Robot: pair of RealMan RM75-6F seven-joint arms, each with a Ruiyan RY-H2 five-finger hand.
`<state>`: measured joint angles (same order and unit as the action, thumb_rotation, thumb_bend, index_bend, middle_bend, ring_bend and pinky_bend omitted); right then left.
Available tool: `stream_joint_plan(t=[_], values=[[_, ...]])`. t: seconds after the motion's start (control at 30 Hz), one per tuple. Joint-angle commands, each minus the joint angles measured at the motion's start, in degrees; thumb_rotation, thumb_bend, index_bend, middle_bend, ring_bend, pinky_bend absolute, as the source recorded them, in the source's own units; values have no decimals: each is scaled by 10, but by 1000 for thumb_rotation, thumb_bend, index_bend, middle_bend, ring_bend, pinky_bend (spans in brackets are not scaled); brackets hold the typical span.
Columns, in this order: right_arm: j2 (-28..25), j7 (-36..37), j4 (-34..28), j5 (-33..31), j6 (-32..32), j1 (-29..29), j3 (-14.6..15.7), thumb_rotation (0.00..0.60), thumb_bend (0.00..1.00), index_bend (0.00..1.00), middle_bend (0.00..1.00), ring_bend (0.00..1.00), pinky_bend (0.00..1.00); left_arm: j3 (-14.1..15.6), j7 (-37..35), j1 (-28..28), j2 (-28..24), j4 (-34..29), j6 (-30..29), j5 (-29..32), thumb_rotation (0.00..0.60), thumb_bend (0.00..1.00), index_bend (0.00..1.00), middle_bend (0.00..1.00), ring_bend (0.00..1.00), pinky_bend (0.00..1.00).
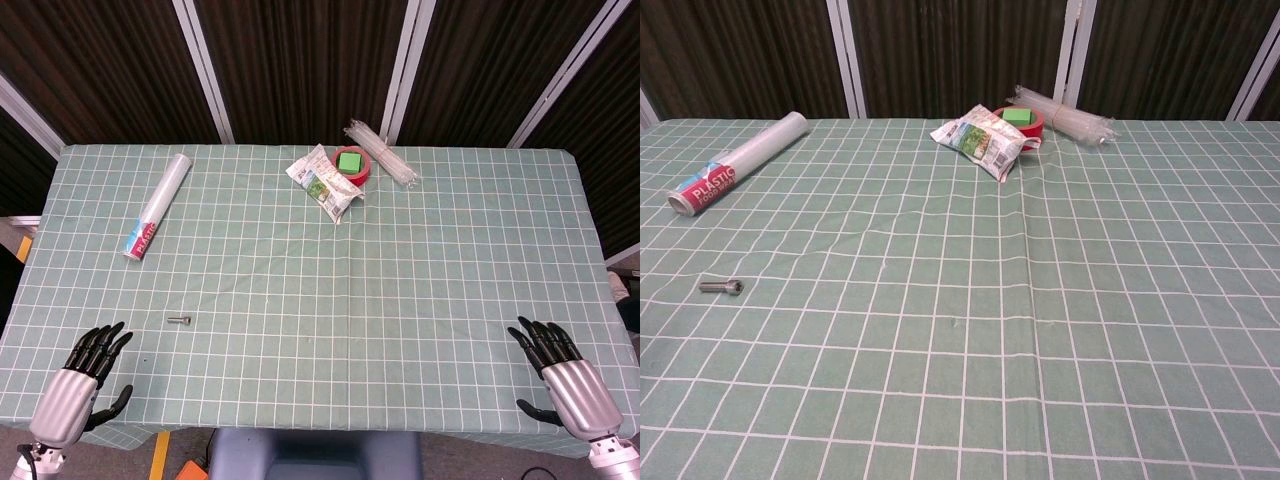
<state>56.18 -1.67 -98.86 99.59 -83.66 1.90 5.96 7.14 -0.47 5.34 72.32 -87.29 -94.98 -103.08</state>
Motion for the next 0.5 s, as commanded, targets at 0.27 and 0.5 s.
stream_joint_plan(t=[0.27, 0.5], values=[[-1, 3, -1, -1, -6, -1, -2, 600, 240, 0, 0, 0, 0, -44, 39, 51, 75, 76, 113, 56, 600, 412, 0, 0, 0, 84], [1, -2, -1, -3, 6, 2, 1, 600, 240, 0, 0, 0, 0, -78, 37, 103, 152, 156, 215, 114, 600, 413, 59, 0, 0, 78]])
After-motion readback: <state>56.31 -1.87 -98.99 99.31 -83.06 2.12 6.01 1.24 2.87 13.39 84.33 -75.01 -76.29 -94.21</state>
